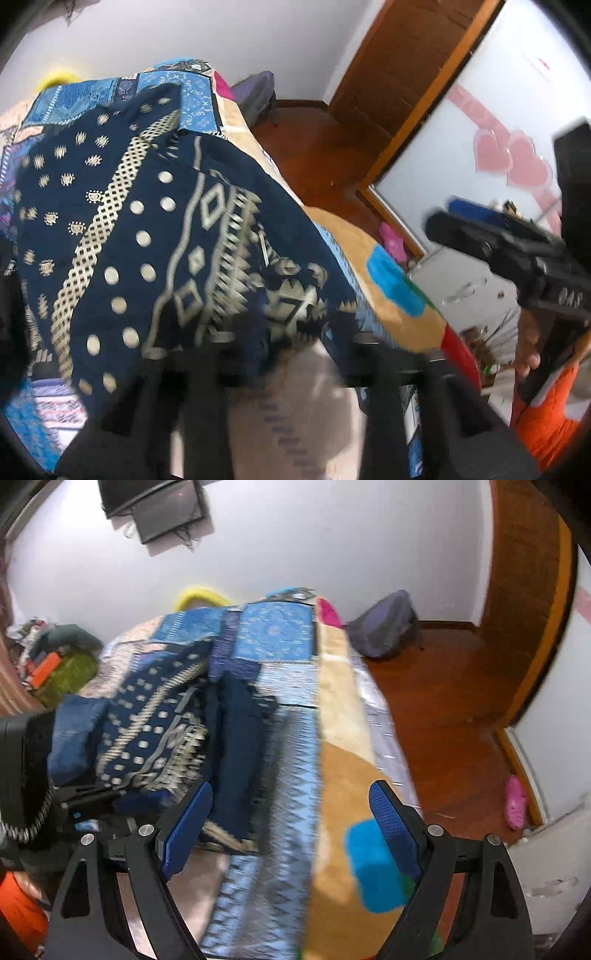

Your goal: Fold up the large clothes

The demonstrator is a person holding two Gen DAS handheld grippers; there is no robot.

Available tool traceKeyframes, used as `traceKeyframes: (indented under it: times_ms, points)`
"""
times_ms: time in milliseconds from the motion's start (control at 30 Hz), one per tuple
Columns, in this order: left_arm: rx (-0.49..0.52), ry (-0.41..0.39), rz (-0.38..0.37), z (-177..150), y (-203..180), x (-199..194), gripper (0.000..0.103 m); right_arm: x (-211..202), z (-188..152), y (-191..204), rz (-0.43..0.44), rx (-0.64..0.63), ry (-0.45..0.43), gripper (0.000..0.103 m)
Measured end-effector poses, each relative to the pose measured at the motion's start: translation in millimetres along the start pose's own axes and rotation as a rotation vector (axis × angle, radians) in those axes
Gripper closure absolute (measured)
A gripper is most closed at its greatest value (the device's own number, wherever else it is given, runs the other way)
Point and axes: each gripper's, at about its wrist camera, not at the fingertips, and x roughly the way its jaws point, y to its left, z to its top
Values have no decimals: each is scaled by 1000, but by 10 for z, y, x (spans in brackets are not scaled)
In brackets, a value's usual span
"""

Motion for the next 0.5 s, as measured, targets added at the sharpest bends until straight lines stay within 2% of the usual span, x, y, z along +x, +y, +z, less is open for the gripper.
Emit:
traceKeyframes:
  times_ms: [33,100,167,333,433,500]
  points:
    - [3,-9,3,-26,-11,-85,45,32,17,46,27,-1,3,18]
    - [14,-54,39,-92,-14,-282,40,92,67,159,85,-7,12,18]
    - [26,-96,103,-151,21,-481,39,195,132,295,132,-18,30,18]
    - [40,-164,307,-235,317,-753,37,546,243,530,172,-68,81,18]
    - [10,-168,391,-240,628,-846,37,787,333,603,186,-69,125,18]
    - [-29,-171,418,-205,850,-872,37,954,388,632,205,-70,166,18]
